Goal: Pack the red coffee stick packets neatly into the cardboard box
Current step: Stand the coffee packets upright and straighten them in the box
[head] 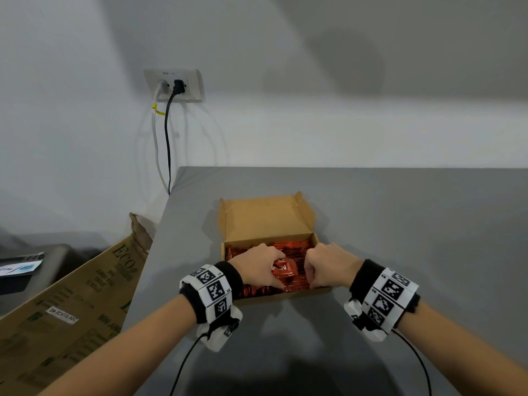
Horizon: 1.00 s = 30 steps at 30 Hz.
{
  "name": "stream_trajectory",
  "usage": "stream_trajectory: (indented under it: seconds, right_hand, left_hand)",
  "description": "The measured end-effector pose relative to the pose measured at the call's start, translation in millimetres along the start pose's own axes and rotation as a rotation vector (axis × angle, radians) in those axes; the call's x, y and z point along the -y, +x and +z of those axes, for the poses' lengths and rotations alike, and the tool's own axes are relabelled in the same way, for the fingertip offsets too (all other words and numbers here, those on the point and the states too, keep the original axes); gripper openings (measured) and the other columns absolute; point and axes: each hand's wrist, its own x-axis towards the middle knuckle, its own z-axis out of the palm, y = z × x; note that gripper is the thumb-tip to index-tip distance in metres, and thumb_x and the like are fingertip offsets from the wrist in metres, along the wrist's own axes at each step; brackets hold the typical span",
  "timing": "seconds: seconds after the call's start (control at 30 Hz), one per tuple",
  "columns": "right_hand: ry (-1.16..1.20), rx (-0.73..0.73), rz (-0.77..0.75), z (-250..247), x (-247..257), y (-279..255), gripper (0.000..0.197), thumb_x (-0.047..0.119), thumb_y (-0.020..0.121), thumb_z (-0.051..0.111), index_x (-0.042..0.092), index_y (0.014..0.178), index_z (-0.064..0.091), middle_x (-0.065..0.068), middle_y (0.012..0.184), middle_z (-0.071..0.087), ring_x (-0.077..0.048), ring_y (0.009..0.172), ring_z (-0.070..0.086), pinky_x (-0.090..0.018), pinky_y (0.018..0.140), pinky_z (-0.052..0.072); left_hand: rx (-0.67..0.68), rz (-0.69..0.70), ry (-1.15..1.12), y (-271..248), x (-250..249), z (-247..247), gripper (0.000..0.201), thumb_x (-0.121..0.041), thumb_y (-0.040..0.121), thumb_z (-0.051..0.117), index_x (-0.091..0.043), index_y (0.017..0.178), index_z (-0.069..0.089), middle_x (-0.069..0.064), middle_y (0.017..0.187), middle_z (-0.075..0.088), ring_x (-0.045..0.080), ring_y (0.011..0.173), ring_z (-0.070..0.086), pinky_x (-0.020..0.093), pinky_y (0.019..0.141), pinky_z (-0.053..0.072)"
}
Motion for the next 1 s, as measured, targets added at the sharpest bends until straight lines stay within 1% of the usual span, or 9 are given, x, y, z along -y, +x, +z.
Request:
stream_trajectory:
  seconds: [0.2, 0.33, 0.43, 0.53, 0.63, 0.73, 0.83, 0.93, 1.0]
  right_hand:
    - [0.039, -0.039, -0.023, -3, -4, -2, 0.011, 0.016, 0.080, 0.061, 0.016, 0.085, 0.072, 0.000, 0.093, 0.069, -0.021, 0.086, 0.062, -0.027, 0.072, 0.044]
    - [0.268, -0.275, -0.021, -3, -10, 1, 0.008, 0.018, 0.087, 0.060, 0.013, 0.088, 0.066, 0.002, 0.083, 0.066, -0.018, 0.079, 0.061, -0.028, 0.070, 0.046]
    - [0.506, -0.277, -0.136, 0, -3, 9, 0.015, 0.012, 0.089, 0.057, 0.011, 0.103, 0.063, 0.012, 0.078, 0.058, -0.010, 0.070, 0.058, -0.019, 0.065, 0.046]
    - [0.629, -0.175, -0.139, 3, 6, 19, 0.030, 0.024, 0.091, 0.057, 0.011, 0.119, 0.055, 0.013, 0.088, 0.057, -0.005, 0.074, 0.057, -0.020, 0.072, 0.047]
    - [0.694, -0.277, -0.129, 2, 9, 23, 0.050, 0.039, 0.089, 0.058, 0.016, 0.132, 0.046, 0.015, 0.098, 0.058, -0.003, 0.087, 0.058, -0.020, 0.083, 0.046]
    - [0.792, -0.461, -0.154, 2, 12, 25, 0.044, 0.032, 0.083, 0.068, 0.013, 0.121, 0.056, 0.008, 0.101, 0.065, -0.005, 0.092, 0.064, -0.020, 0.082, 0.051]
    - [0.821, -0.550, -0.157, 2, 10, 27, 0.023, 0.025, 0.082, 0.070, 0.012, 0.099, 0.063, 0.005, 0.092, 0.068, -0.004, 0.084, 0.064, -0.019, 0.075, 0.050]
    - [0.778, -0.577, -0.136, 1, 6, 23, 0.014, 0.024, 0.085, 0.067, 0.013, 0.089, 0.061, 0.004, 0.085, 0.067, 0.001, 0.076, 0.061, -0.013, 0.070, 0.047]
    - [0.790, -0.634, -0.107, 3, 3, 20, 0.011, 0.023, 0.088, 0.062, 0.014, 0.089, 0.056, 0.003, 0.078, 0.067, 0.000, 0.067, 0.061, -0.015, 0.066, 0.048]
  left_hand:
    - [-0.079, 0.081, 0.080, 0, -3, 10, 0.023, -0.029, 0.079, 0.071, -0.013, 0.092, 0.063, 0.002, 0.090, 0.069, 0.017, 0.081, 0.063, 0.035, 0.077, 0.052]
    - [-0.332, 0.072, -0.160, 1, -3, -1, 0.025, -0.027, 0.084, 0.069, -0.010, 0.101, 0.061, 0.002, 0.093, 0.067, 0.015, 0.084, 0.062, 0.026, 0.075, 0.049]
    - [-0.436, -0.004, -0.331, 4, -5, -6, 0.030, -0.027, 0.086, 0.066, -0.008, 0.107, 0.055, 0.002, 0.092, 0.064, 0.013, 0.081, 0.061, 0.020, 0.071, 0.049]
    - [-0.490, -0.048, -0.437, 4, -4, -5, 0.030, -0.022, 0.089, 0.062, -0.014, 0.114, 0.048, -0.006, 0.090, 0.058, 0.003, 0.078, 0.057, 0.009, 0.068, 0.046]
    - [-0.516, -0.052, -0.505, 2, 3, -6, 0.032, -0.023, 0.090, 0.061, -0.012, 0.118, 0.051, -0.003, 0.098, 0.062, 0.009, 0.090, 0.061, 0.016, 0.079, 0.048]
    - [-0.479, -0.033, -0.537, -2, 9, -8, 0.041, -0.027, 0.081, 0.071, -0.013, 0.116, 0.055, -0.002, 0.101, 0.066, 0.010, 0.091, 0.064, 0.025, 0.083, 0.052]
    - [-0.402, 0.035, -0.572, -8, 6, -9, 0.052, -0.021, 0.077, 0.076, -0.015, 0.123, 0.053, -0.002, 0.102, 0.068, 0.005, 0.084, 0.067, 0.021, 0.082, 0.053]
    - [-0.379, 0.055, -0.563, -12, 4, -13, 0.032, -0.019, 0.080, 0.072, -0.012, 0.109, 0.060, 0.001, 0.088, 0.072, 0.010, 0.079, 0.070, 0.024, 0.077, 0.056]
    - [-0.442, 0.042, -0.517, -14, 3, -18, 0.026, -0.021, 0.083, 0.069, -0.014, 0.107, 0.062, -0.003, 0.084, 0.071, 0.008, 0.076, 0.069, 0.021, 0.074, 0.055]
